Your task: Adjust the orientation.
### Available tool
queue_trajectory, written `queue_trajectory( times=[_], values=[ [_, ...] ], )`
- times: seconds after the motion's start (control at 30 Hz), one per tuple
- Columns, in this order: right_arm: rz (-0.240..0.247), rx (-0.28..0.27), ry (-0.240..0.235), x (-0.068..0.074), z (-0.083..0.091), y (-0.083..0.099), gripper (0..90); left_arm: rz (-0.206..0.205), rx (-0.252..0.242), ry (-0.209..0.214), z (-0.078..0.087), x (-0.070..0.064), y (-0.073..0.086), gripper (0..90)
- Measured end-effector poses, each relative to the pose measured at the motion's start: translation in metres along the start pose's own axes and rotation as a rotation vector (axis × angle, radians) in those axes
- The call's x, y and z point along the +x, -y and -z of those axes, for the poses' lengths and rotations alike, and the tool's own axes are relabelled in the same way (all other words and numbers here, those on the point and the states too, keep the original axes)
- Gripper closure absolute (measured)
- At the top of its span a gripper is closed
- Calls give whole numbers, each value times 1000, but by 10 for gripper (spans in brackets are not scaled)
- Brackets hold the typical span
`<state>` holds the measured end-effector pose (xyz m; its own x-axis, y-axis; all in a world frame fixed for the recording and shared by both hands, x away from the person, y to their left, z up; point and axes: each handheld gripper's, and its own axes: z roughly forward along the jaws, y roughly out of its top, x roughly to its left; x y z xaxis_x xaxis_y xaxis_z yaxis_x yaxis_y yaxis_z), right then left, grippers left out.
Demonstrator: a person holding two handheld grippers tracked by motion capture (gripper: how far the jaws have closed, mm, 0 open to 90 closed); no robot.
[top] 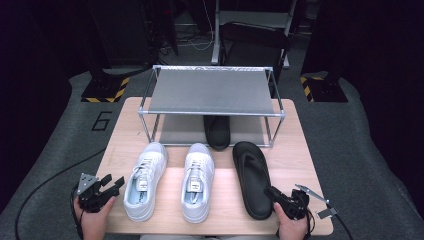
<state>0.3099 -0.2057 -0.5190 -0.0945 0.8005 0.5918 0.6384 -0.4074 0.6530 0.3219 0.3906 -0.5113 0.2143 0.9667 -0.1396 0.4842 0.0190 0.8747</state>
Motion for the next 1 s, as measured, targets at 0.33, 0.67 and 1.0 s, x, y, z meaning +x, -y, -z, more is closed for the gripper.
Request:
queue_trajectory(
  times=[0.33,0.67,1.0],
  values=[
    [12,-22,31,1,-27,-26,664,3,-4,1,0,1,0,435],
    [27,-39,66,5,-57,-52,664,0,-1,-1,-1,1,0,435],
    [26,-52,80,11,-83,-73,663,-1,1,1,-1,2,0,435]
  ],
)
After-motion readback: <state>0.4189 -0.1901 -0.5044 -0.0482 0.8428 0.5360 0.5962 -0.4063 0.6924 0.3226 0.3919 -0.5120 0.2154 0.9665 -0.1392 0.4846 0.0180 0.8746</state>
